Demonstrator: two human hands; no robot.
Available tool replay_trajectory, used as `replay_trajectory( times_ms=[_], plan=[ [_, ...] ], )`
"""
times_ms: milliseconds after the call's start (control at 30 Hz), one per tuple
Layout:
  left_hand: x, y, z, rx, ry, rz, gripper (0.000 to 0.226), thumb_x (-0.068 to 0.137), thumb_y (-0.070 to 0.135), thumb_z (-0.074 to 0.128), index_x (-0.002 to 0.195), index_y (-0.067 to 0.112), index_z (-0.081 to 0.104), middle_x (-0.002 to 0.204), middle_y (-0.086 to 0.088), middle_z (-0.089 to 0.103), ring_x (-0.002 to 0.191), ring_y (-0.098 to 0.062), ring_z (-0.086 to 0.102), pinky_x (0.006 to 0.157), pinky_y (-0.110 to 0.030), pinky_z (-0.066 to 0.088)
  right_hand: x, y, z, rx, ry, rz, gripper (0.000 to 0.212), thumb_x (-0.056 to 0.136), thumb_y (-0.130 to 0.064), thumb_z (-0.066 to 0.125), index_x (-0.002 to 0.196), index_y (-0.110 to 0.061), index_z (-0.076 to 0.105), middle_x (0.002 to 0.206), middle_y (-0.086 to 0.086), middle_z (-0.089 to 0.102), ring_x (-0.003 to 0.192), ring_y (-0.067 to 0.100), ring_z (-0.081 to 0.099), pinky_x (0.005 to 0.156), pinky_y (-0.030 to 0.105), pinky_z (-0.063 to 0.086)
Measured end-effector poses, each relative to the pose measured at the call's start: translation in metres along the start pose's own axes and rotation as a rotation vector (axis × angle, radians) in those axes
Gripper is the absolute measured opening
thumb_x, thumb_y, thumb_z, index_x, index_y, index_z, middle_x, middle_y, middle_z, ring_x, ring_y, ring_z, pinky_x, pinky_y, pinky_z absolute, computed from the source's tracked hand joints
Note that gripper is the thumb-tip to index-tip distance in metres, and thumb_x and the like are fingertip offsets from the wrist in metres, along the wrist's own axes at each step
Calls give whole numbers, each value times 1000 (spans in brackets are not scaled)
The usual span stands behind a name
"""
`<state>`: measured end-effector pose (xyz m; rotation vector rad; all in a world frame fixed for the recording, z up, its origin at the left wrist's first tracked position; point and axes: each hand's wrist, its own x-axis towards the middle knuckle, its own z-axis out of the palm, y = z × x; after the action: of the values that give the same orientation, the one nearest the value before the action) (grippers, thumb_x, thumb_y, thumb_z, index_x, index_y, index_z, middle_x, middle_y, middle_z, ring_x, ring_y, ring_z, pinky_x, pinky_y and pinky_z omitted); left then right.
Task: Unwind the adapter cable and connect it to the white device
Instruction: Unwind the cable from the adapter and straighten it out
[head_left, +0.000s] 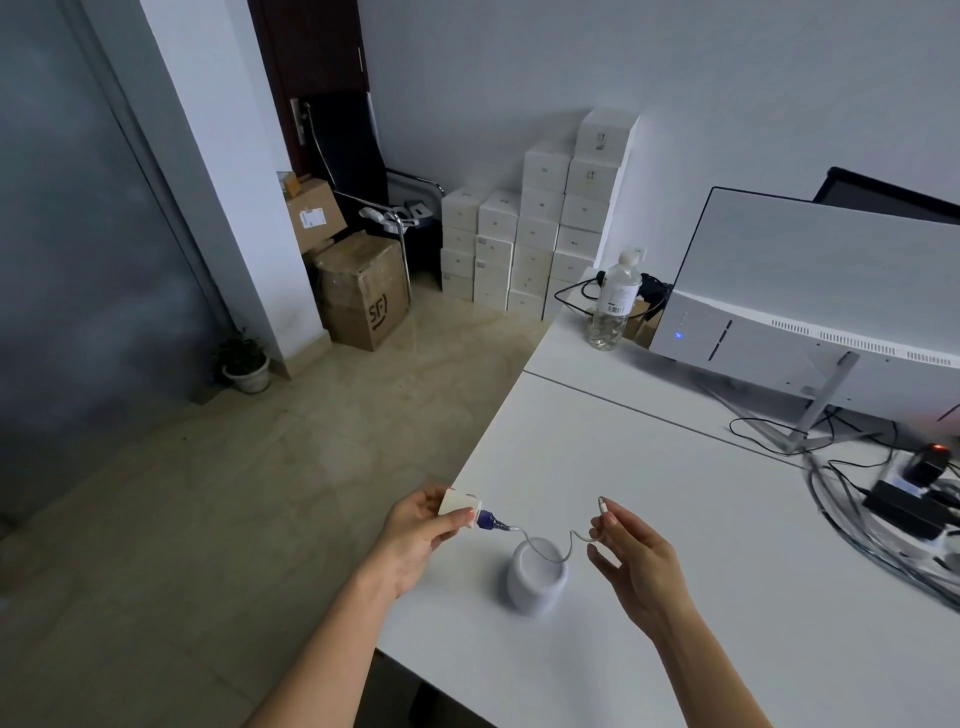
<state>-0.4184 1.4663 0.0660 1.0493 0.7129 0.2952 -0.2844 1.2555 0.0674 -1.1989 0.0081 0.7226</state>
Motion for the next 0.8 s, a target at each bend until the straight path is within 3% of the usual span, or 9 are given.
replay_trajectory(
  times_ms=[133,367,467,600,800],
  plan=[
    [1,-8,-6,-47,0,-29,19,78,-9,63,86,9,59,73,0,75,62,-3,68,63,-15,51,-3,9,-7,55,-3,20,18,89,-5,53,101,-7,66,74,6,59,74,20,58,82,40,53],
    [1,-27,-18,-40,15,-110,21,81,-7,61,95,7,63,85,-7,64,62,-4,66,56,-13,52,-12,30,-23,109,24,55,19,90,-4,51,103,-3,64,71,9,59,73,23,58,70,37,61],
    [-1,-36,-24,7,35,-149,24,79,-7,64,96,9,65,85,-7,63,70,-11,61,55,-14,51,-14,43,-30,104,50,83,20,90,-3,51,104,-2,64,74,11,59,74,23,58,73,39,61],
    [-2,-50,-27,60,149,-188,28,73,-11,68,91,9,60,78,-9,63,67,-16,57,54,-17,50,-18,59,-41,97,80,128,19,89,-3,54,104,-2,64,78,12,60,76,25,59,78,40,60],
    [-5,-73,-30,112,250,-212,22,71,-10,71,80,5,59,79,-12,66,71,-19,60,66,-24,50,-24,84,-57,54,175,163,19,89,-3,53,104,-4,64,83,13,63,82,26,62,78,34,57]
  ],
)
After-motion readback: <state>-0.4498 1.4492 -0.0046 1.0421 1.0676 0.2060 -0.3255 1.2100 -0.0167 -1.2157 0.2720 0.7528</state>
